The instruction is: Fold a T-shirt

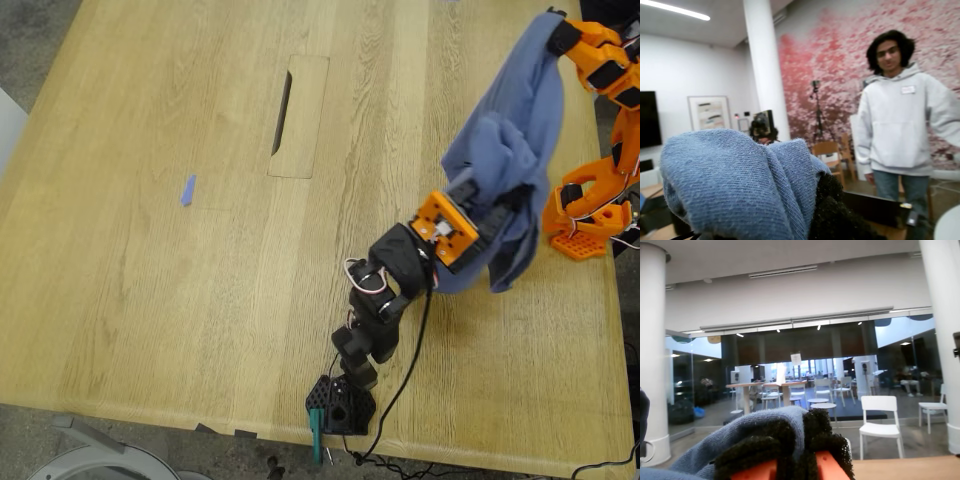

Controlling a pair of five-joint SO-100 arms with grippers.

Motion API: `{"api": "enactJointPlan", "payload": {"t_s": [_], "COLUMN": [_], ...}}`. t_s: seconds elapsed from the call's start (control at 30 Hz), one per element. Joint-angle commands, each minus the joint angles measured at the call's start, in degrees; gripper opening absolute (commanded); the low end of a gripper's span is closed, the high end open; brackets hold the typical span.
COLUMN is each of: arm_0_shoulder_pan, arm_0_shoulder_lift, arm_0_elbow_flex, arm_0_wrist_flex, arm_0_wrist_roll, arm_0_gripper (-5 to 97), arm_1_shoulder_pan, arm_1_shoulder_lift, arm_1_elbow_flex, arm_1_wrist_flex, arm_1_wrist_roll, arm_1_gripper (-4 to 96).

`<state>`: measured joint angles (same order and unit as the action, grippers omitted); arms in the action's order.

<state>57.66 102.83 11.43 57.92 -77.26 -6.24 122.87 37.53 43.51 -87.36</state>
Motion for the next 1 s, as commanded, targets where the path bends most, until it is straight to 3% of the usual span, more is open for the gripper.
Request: {"api": "enactJointPlan", "payload": {"t_s": [0.0,0.37,0.7,0.97], "arm_0_shoulder_pan": [4.0,8.0,5.8,0.3], "arm_0_shoulder_lift": [5.1,4.8,6.4,8.9], "arm_0_elbow_flex": [0.1,2.1,2.1,2.1], "arm_0_wrist_flex": [-3.4,-0.2,11.0,26.9], "arm_0_wrist_roll": [-1.2,-6.5,-12.2,-17.9], "arm_0_gripper": [0,0,0,0], "arm_1_shoulder_pan": [-0.4,0.1,2.6,3.2], "arm_1_shoulder_lift": [1.3,3.8,8.6,10.6], "arm_1_elbow_flex": [-3.1,-5.0,-2.5,-1.1], "arm_1_wrist_flex": [2.5,12.4,23.0,29.1], "arm_1_wrist_roll": [0.6,1.8,4.1,5.5], "arm_1_gripper": [-0.1,-0.1,-0.1,-0.1]}}
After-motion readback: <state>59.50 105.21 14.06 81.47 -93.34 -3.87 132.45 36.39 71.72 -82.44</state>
